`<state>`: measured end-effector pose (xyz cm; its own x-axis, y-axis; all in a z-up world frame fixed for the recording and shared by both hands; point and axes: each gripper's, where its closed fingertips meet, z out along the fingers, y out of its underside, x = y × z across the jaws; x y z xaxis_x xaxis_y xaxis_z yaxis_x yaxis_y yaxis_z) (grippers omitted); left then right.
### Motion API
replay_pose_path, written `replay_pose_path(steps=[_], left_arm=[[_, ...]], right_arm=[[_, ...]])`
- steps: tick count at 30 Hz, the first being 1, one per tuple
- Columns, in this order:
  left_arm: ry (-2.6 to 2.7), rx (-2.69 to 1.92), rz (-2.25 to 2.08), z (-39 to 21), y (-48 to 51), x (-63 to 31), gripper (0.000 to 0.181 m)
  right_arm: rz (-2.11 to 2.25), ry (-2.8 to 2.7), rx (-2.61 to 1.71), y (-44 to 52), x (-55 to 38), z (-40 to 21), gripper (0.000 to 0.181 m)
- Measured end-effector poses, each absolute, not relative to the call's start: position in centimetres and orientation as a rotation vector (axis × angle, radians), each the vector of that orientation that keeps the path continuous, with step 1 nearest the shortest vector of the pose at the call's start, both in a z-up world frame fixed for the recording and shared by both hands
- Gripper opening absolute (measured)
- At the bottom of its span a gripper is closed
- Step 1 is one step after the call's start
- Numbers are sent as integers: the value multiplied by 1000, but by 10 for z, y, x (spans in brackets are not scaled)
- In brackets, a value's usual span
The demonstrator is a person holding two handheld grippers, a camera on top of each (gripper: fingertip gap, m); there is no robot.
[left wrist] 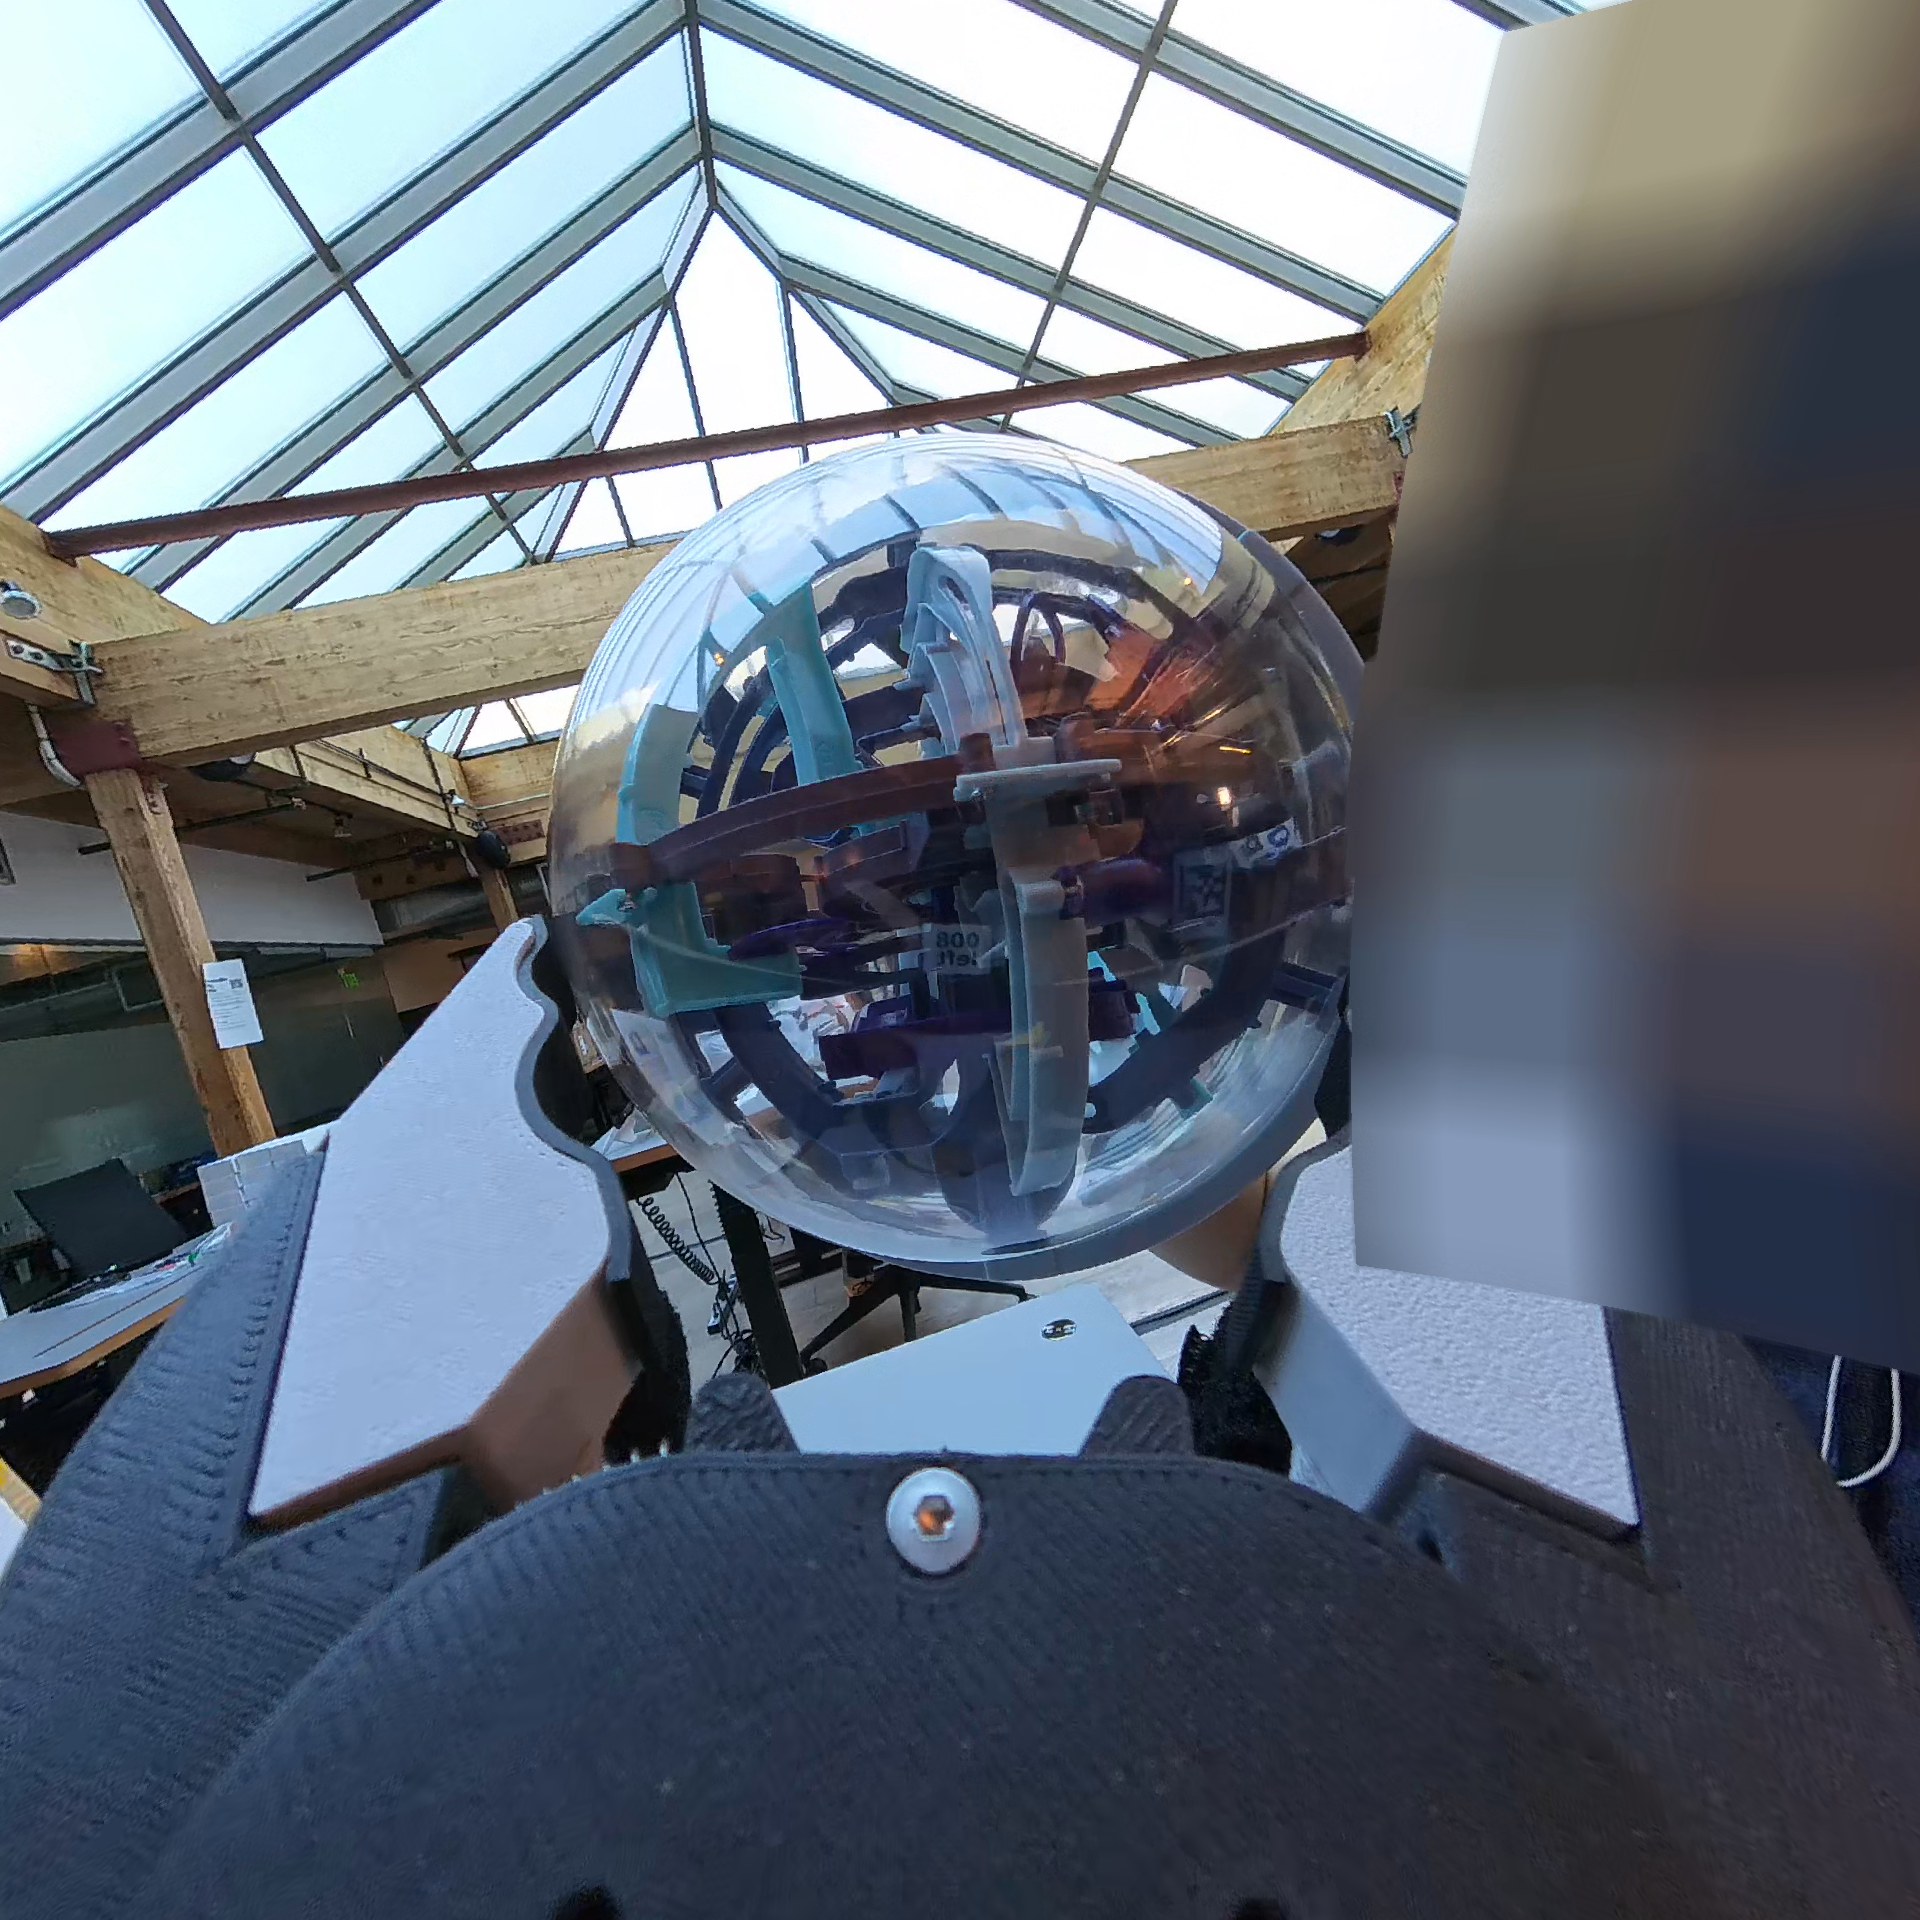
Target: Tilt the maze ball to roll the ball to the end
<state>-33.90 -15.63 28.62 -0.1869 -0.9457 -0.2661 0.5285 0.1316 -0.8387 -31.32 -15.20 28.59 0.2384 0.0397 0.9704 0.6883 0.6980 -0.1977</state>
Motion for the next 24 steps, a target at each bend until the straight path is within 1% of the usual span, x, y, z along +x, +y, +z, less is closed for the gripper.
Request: replay_pose_path(steps=[1,24], left_arm=[[1065,-531,-1438,285,-155,-339,143],[1030,-564,-1517,259,-140,-335,143]], right_arm=[[-501,-1276,-707,-151,-313,285,156],[-557,-1383,-832,-137,-311,263,156]])
